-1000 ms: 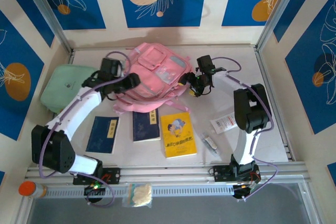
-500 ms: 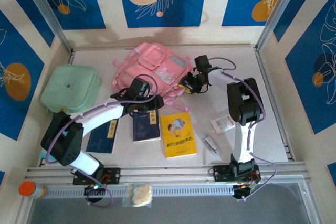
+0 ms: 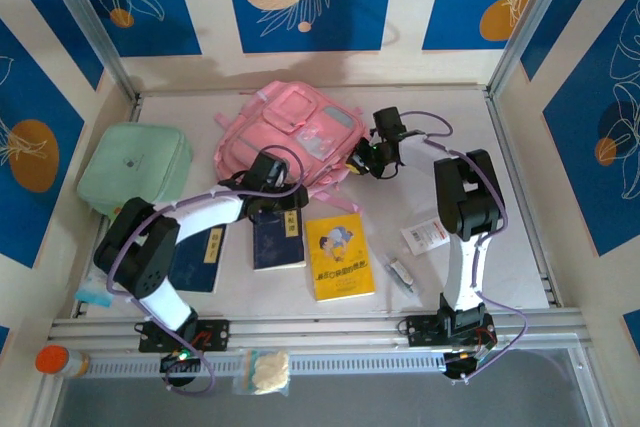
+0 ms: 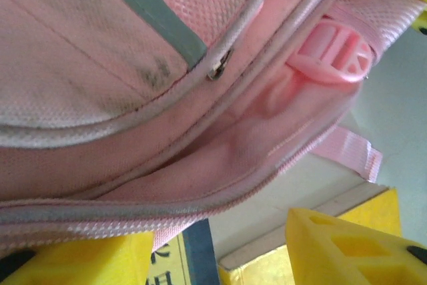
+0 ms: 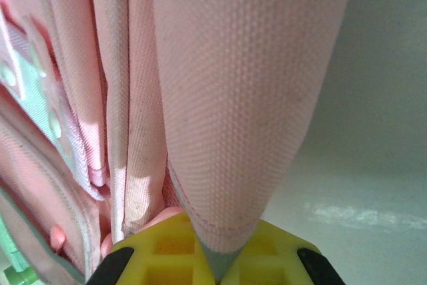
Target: Pack the student bag
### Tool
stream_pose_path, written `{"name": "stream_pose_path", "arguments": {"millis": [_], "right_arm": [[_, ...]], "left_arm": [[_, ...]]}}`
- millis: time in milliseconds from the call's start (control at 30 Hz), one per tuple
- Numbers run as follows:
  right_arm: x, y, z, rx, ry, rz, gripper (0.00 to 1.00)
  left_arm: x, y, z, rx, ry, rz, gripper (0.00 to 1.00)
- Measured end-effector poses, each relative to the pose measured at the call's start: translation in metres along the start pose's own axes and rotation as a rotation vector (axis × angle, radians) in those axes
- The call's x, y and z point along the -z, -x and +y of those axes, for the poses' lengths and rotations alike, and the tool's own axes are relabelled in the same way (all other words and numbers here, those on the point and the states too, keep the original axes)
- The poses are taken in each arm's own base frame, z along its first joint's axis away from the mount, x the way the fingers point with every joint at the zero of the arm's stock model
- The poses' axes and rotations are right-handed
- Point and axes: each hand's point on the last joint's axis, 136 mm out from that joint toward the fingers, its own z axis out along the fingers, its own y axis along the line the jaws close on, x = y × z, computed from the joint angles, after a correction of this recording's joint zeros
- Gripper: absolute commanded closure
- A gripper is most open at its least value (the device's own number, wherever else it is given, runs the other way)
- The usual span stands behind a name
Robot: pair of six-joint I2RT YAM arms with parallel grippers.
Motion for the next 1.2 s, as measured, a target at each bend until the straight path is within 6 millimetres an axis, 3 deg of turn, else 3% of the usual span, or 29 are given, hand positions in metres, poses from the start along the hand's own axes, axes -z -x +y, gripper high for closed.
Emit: {"name": "stream_pose_path", "arguments": {"millis": [233,400,567,767,833,967,1067,1200], "right_arm": [[0.034,-0.020,0.017,-0.006,0.079,-0.026,1.00],[0.048,-0.047,0.034,-0.043,0.124,-0.032,1.00],[0.051,-0.066,0.046,-0.130,0.136,-0.049,1.00],[0.050,-0.064,0.044,-0.227,0.122,-0.088,1.00],[0.051,-0.063,0.044,-0.243,0.118,-0.098,1.00],[0.059,-0.061,0.048,-0.246,0.128,-0.120,1.00],[0.062,-0.060,0.049,-0.246,0.132,-0.130,1.00],[0.062,-0.061,0.048,-0.251,0.127,-0.131,1.00]], "left_arm": [[0.002,0.047,0.019,-0.045,0.040,-0.072,0.46],[0.013,0.086,0.033,-0.056,0.038,-0.154,0.46],[0.035,0.101,0.029,-0.068,0.045,-0.181,0.42],[0.097,0.083,-0.017,-0.142,-0.033,-0.264,0.42],[0.104,0.065,-0.034,-0.185,-0.066,-0.261,0.43],[0.081,0.027,-0.055,-0.259,-0.089,-0.159,0.45],[0.055,0.002,-0.058,-0.315,-0.059,-0.083,0.45],[0.027,-0.015,-0.053,-0.365,0.002,-0.039,0.47]]}}
